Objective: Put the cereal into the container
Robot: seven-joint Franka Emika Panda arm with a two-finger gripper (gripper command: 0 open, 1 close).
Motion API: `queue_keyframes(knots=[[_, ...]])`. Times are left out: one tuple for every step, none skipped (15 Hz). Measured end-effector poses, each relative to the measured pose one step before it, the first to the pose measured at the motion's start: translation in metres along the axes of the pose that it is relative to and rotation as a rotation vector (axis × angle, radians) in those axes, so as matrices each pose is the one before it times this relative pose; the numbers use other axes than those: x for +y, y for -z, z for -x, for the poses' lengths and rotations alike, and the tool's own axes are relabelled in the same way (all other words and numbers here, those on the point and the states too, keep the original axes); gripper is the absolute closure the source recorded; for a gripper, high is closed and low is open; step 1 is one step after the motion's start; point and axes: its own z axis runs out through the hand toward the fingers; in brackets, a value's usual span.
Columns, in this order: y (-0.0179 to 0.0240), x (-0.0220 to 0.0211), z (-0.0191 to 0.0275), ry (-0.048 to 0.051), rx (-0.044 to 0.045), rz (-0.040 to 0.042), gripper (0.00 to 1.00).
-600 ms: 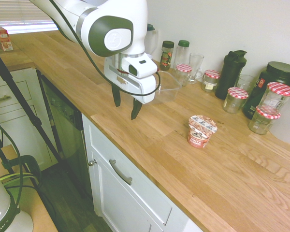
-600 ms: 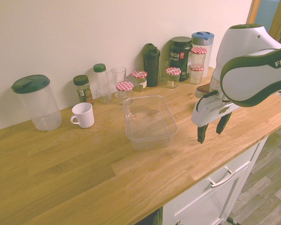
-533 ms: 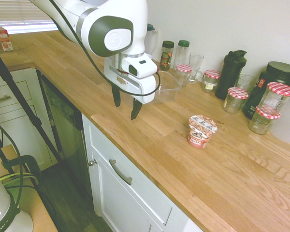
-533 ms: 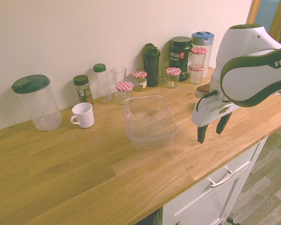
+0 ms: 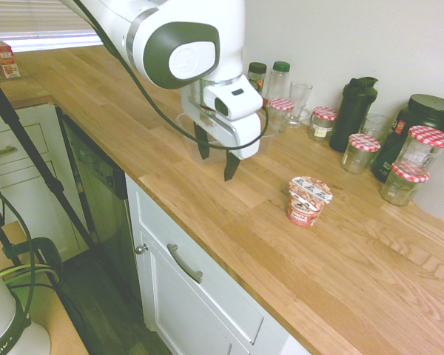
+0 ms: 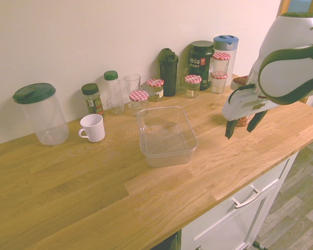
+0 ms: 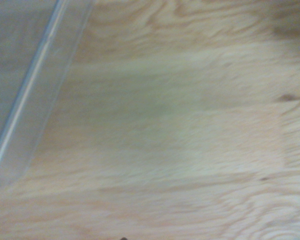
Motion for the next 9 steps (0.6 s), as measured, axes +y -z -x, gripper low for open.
queue_keyframes(knots=[[0.00142,0.01414,-0.01771,-0.02494,0.01121,-0.01028,0.00],[-0.00127,0.01446,-0.01789,-0.01967,0.00902,-0.00550,0.00],[-0.00470,0.01330,-0.01670,-0.01264,0.00705,-0.00123,0.00],[-0.00718,0.01022,-0.01371,-0.00591,0.00441,0.00303,0.00],[-0.00849,0.00434,-0.00951,0.00274,0.00134,0.00711,0.00],[-0.00835,0.00012,-0.00414,0.01246,-0.00045,0.00894,0.00],[-0.00765,-0.00158,-0.00279,0.01998,0.01588,0.00567,0.00],[-0.00597,-0.00107,-0.00277,0.02085,0.02755,0.00148,0.00],[-0.00529,-0.00115,-0.00241,0.01505,0.02174,-0.00635,0.00]])
